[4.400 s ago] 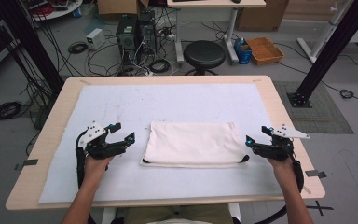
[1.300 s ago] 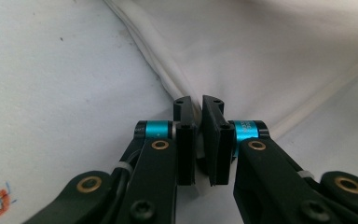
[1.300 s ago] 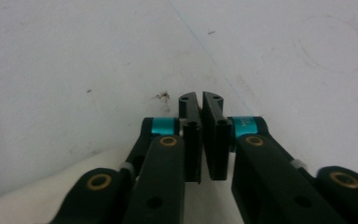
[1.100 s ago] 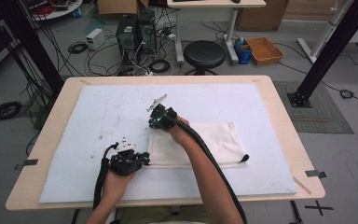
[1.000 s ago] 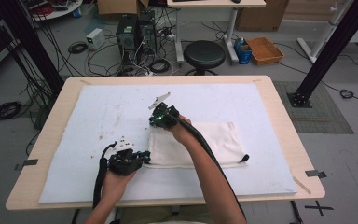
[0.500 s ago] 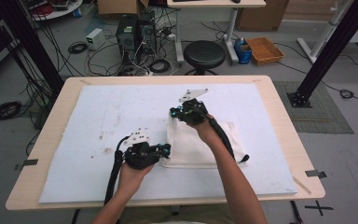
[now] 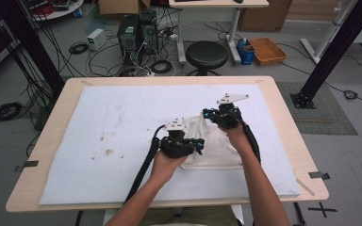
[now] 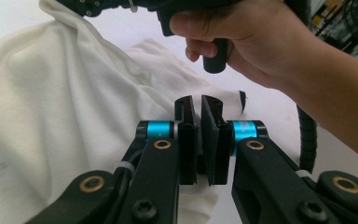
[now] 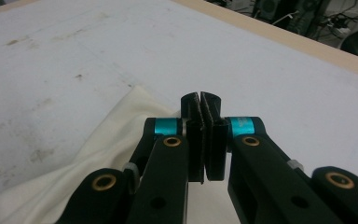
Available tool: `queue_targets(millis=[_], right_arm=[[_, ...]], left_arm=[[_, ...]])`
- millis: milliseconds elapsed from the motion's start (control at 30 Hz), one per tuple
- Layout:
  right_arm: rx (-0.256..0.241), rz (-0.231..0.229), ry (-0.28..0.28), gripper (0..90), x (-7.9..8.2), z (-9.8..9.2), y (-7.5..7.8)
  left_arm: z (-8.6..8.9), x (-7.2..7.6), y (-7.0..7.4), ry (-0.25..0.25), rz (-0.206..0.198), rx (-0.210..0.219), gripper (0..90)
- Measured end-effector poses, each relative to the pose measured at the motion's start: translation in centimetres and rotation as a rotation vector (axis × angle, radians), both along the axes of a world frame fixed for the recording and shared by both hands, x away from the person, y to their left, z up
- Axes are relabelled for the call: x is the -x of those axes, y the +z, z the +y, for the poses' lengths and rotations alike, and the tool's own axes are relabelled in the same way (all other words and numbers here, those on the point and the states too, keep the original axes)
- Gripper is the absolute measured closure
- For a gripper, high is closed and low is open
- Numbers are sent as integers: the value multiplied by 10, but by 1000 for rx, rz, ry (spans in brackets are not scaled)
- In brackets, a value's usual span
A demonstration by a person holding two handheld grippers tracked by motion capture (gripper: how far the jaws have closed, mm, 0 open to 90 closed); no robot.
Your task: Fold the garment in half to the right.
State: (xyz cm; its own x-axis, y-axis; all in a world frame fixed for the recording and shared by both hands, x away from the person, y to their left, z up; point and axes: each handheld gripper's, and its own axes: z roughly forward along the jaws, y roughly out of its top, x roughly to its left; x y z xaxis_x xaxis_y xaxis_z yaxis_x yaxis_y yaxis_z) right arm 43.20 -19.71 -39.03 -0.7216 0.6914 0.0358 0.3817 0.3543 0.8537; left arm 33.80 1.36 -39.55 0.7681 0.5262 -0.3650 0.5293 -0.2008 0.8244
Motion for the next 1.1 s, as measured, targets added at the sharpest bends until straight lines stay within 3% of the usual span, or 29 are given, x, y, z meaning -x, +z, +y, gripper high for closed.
queue_targets(millis=[400, 800, 900, 967, 1000, 1033, 1100], right_arm=[[-4, 33, -117, 892, 3, -56, -12], [15, 42, -208, 892, 7, -88, -18], [19, 46, -218, 892, 9, -95, -21], [24, 47, -228, 891, 12, -99, -24], [30, 48, -234, 891, 13, -101, -24], [37, 43, -254, 843, 14, -103, -24], [-1, 51, -276, 713, 16, -111, -24]], left_arm=[[-66, -15, -7, -46, 54, -38, 848], [-120, -21, -13, -76, 72, -72, 848], [-129, -20, -16, -76, 63, -78, 848], [-128, -20, -15, -75, 38, -77, 833], [-127, -20, -14, -66, 16, -81, 783], [-122, -20, -11, -55, -1, -78, 746], [-111, -22, -7, -36, -30, -65, 722]])
